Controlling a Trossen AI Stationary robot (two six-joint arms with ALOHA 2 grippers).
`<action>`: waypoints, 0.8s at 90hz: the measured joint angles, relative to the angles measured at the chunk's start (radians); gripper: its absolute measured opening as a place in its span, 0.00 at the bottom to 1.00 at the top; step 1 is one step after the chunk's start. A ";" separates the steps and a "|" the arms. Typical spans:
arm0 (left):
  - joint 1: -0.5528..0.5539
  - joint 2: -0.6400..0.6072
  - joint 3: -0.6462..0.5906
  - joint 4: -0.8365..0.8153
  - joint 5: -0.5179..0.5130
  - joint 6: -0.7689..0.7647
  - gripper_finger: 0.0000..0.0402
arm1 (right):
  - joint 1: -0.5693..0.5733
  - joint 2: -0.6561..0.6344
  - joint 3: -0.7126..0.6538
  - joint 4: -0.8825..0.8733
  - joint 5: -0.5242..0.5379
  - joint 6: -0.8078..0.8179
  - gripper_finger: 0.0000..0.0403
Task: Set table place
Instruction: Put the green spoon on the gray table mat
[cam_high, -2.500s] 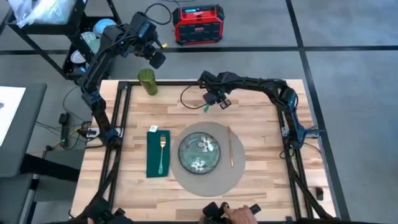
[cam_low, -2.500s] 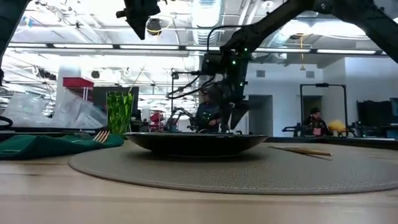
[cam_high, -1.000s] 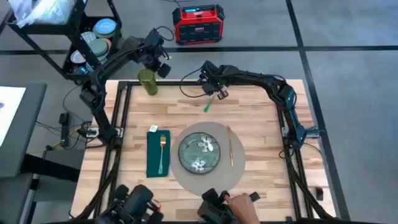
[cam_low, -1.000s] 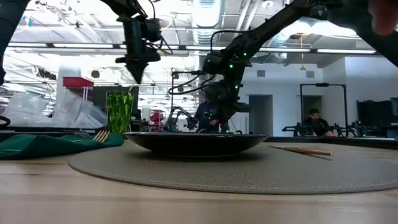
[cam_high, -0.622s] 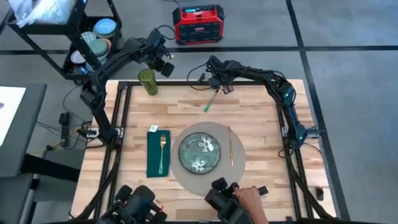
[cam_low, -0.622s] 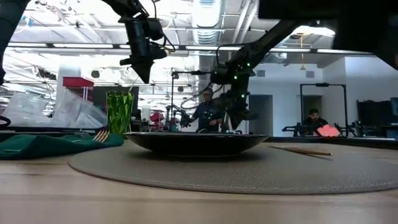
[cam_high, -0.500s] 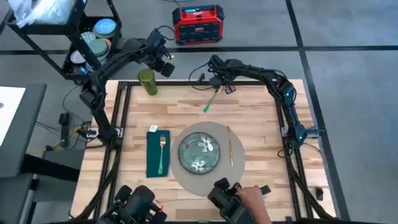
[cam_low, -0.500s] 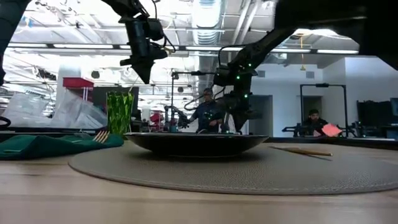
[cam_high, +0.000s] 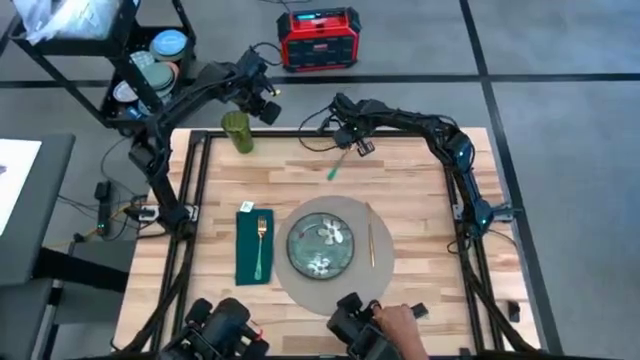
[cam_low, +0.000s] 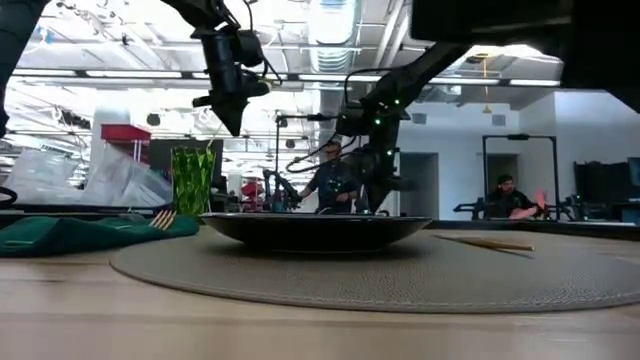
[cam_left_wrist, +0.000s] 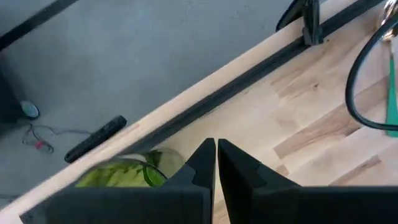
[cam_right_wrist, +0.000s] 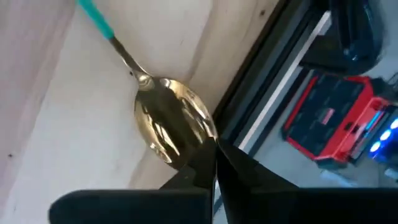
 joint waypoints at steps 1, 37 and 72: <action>0.000 0.000 -0.003 0.000 0.000 0.000 0.00 | 0.001 0.001 0.001 -0.012 0.001 0.011 0.00; 0.000 0.000 -0.087 -0.012 0.059 0.029 0.00 | -0.135 -0.017 0.295 -0.159 -0.285 0.951 0.00; -0.001 0.000 -0.089 0.005 0.082 0.099 0.07 | -0.154 0.002 0.331 -0.299 -0.321 0.983 0.25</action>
